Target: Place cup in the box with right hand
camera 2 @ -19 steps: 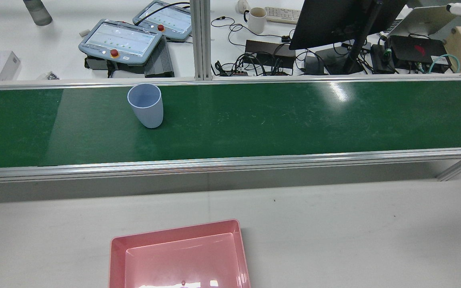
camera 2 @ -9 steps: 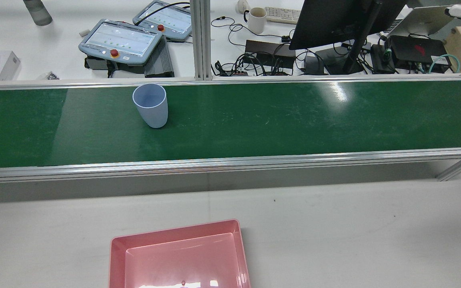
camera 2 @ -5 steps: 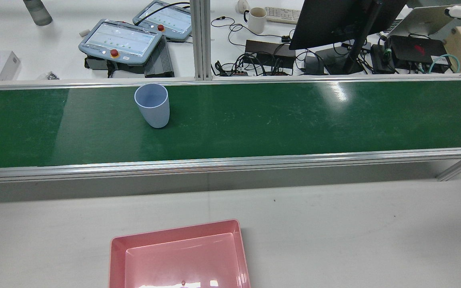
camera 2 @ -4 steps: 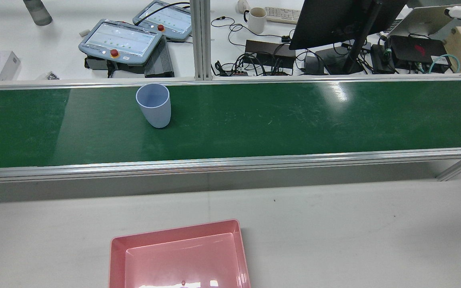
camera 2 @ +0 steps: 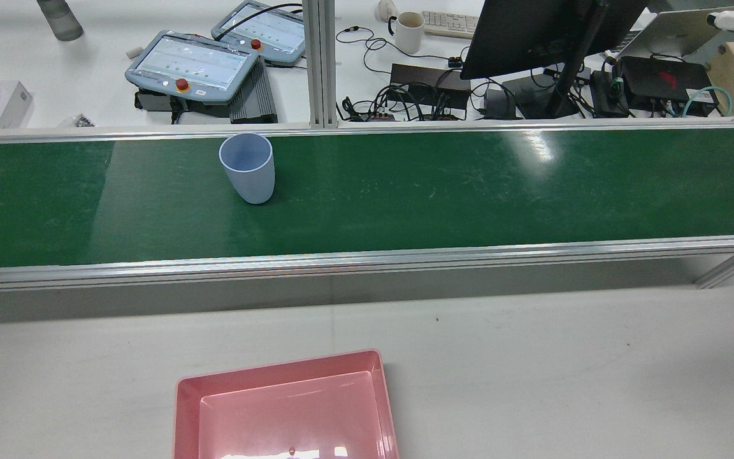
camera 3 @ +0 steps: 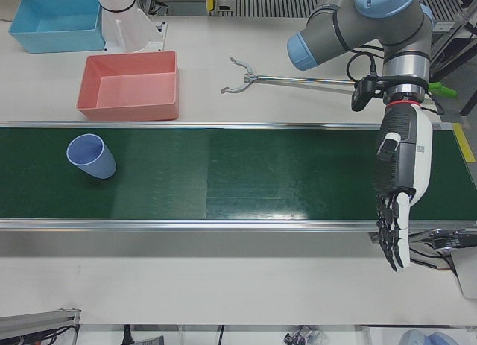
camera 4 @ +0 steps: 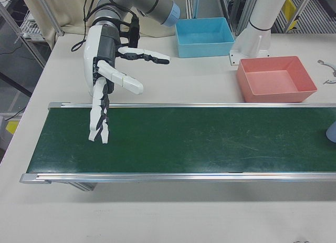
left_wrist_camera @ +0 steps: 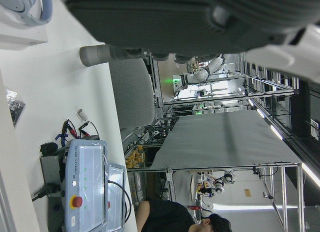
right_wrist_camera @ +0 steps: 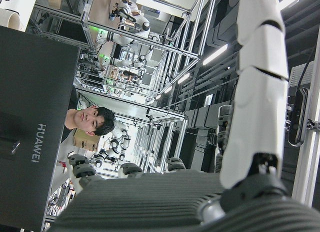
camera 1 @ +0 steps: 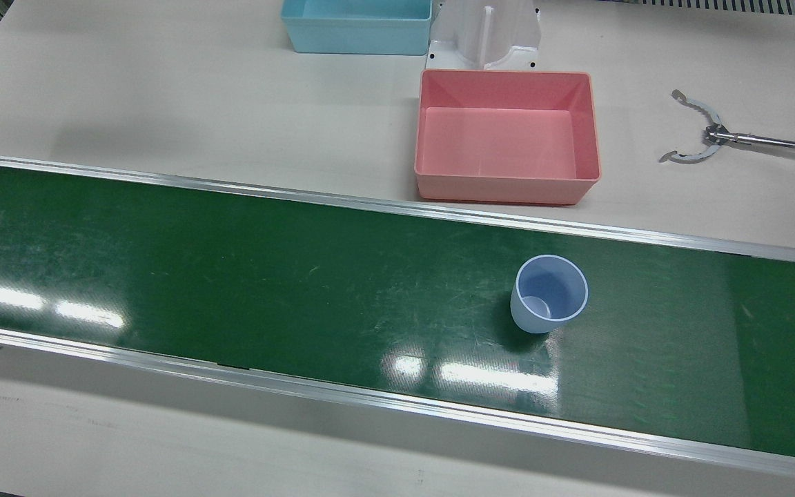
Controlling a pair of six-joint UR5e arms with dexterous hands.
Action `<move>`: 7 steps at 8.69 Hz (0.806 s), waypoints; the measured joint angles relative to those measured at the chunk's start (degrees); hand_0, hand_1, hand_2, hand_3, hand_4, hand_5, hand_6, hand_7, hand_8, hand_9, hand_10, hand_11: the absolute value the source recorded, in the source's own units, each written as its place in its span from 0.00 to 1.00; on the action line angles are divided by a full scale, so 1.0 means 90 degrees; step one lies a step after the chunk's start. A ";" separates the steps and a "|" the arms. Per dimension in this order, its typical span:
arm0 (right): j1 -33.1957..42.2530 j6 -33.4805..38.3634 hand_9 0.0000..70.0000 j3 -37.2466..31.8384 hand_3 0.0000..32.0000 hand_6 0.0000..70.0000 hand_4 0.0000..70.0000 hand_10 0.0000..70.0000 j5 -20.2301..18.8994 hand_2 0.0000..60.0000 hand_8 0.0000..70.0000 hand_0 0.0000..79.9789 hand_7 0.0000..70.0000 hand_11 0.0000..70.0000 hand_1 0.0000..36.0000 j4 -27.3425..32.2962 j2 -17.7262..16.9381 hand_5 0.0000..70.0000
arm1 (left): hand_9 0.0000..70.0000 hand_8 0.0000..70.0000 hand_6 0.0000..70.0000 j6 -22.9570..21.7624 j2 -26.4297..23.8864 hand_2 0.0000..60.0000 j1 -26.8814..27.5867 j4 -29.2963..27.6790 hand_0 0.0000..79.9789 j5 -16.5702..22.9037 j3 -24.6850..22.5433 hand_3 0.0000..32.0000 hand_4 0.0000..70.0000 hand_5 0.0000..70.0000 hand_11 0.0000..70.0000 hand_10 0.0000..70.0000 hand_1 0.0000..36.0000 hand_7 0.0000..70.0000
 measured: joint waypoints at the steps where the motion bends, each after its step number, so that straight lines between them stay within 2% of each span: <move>1: 0.0000 0.0000 0.00 0.0000 1.00 0.00 0.11 0.06 -0.0001 0.17 0.00 0.75 0.08 0.13 0.63 0.0000 -0.0001 0.11 | 0.00 0.00 0.00 0.0000 0.0000 0.00 0.0000 0.0000 0.00 0.0000 0.0000 0.00 0.00 0.00 0.00 0.00 0.00 0.00; 7: -0.0009 0.0000 0.00 -0.0007 1.00 0.00 0.12 0.06 -0.0002 0.15 0.00 0.75 0.09 0.13 0.62 0.0000 0.0001 0.11 | 0.00 0.00 0.00 0.0000 0.0000 0.00 0.0000 0.0000 0.00 0.0000 0.0000 0.00 0.00 0.00 0.00 0.00 0.00 0.00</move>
